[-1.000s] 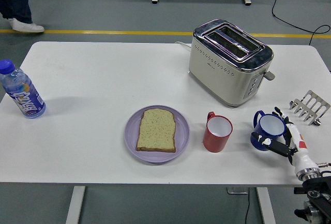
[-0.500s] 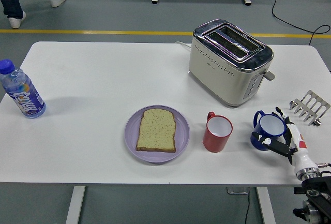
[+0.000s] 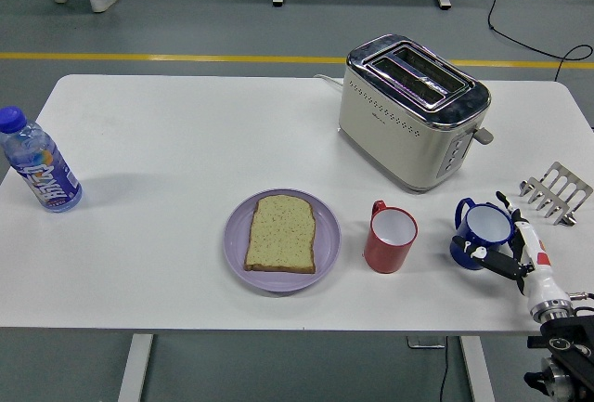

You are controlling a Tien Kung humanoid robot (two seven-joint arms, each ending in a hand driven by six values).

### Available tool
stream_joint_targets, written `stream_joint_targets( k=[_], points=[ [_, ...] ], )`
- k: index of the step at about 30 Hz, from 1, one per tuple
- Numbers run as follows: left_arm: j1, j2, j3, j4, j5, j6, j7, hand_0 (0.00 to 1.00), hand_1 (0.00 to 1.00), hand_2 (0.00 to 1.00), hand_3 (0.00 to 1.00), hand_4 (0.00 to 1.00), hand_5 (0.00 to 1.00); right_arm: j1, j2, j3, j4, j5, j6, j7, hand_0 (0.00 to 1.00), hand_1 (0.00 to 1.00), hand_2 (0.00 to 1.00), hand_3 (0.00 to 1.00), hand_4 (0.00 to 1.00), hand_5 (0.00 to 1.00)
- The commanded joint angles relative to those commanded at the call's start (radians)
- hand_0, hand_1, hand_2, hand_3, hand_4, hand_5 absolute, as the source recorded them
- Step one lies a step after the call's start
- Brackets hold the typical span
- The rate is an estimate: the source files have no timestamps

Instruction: Pick up the cup,pour liquid into bread,place the cup on the desk

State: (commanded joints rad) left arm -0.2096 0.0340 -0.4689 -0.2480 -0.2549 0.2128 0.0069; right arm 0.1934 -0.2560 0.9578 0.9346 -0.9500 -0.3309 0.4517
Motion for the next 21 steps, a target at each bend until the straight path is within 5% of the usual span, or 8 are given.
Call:
stream_joint_targets(
  k=[21],
  points=[
    [-0.001, -0.001, 0.002, 0.000, -0.003, 0.001, -0.001, 0.690, 0.756, 0.773, 0.611, 0.396, 0.998, 0.006, 0.001, -0.006, -0.011, 0.026, 0.011, 0.001, 0.864, 0.696, 0.767, 0.808, 0.922, 0.156]
  ],
)
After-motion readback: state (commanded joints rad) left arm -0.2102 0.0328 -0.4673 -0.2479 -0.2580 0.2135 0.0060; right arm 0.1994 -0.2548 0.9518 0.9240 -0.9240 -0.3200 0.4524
